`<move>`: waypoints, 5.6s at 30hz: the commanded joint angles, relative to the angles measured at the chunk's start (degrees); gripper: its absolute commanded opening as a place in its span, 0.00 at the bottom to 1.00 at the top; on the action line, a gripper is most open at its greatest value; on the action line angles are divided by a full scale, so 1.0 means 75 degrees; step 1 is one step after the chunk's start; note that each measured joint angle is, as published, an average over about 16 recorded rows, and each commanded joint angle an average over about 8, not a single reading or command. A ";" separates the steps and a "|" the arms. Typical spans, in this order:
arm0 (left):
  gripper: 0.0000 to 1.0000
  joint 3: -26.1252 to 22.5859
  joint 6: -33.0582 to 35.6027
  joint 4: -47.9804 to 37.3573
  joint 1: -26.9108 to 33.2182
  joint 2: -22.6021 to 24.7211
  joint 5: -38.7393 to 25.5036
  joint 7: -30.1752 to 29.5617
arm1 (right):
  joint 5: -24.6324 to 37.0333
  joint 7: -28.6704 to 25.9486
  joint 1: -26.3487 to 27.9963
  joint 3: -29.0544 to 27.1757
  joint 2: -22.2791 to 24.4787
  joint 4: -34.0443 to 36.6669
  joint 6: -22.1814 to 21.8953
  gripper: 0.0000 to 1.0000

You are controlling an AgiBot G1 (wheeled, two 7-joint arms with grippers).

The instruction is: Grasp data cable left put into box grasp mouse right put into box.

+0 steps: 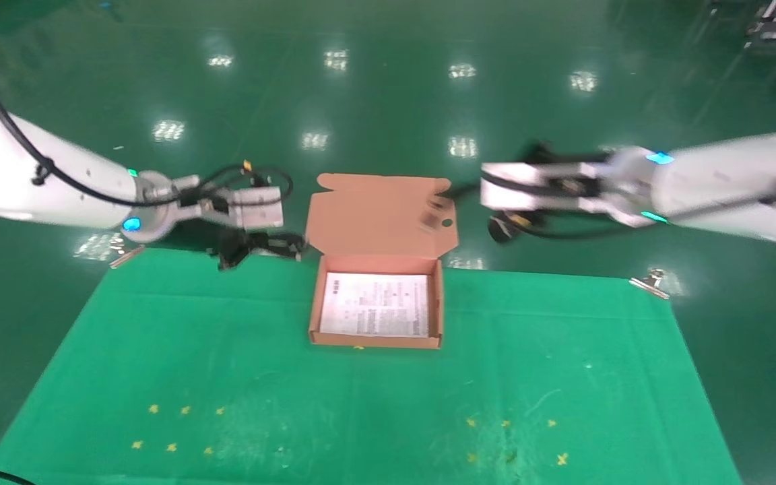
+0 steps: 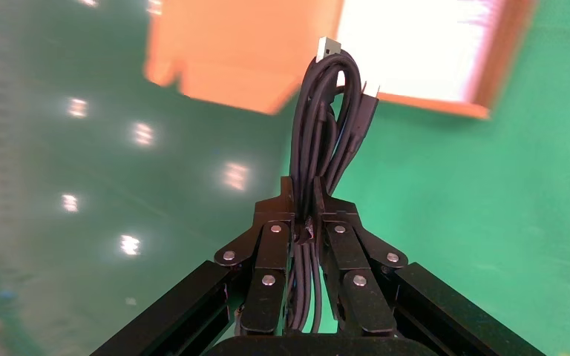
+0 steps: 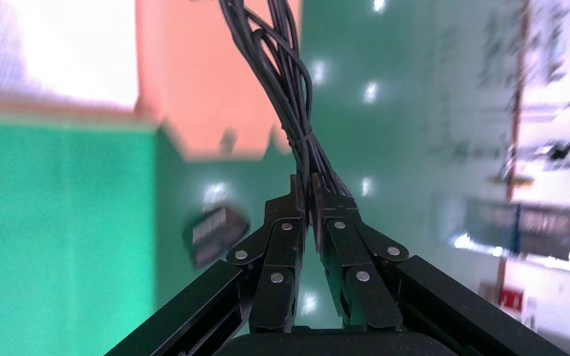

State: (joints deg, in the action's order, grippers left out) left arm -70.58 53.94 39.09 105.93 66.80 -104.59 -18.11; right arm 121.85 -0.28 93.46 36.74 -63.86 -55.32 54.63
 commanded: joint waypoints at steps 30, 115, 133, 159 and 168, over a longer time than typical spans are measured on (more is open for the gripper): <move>0.00 -0.0366 -0.0734 -0.0808 0.0523 0.0756 -0.1372 -0.0973 | -0.1757 0.1387 0.0990 0.1129 -0.1774 0.2247 -0.1558 0.00; 0.00 -0.0460 -0.2586 -0.0871 -0.0994 0.1508 -0.1100 -0.1508 | -0.2702 -0.4955 0.0729 0.5801 0.1218 -0.0125 -0.4150 1.00; 0.41 -0.0773 -0.3491 -0.0393 -0.1553 0.1572 0.0875 -0.0258 | -0.1075 -0.6675 0.0774 0.5797 0.1767 -0.1261 -0.3827 1.00; 1.00 -0.0568 -0.3487 0.0582 -0.0659 0.0690 0.0902 -0.0939 | -0.0568 -0.6510 0.1123 0.5652 0.1759 -0.1093 -0.4133 1.00; 1.00 0.0008 -0.3090 0.1073 -0.0708 0.0219 0.1301 -0.0965 | -0.0469 -0.5924 0.1170 0.5502 0.1761 -0.0991 -0.3779 1.00</move>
State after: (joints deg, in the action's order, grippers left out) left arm -70.10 31.35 47.21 100.01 68.25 -94.31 -25.10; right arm 116.78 -44.58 101.43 76.93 -50.35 -63.03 27.11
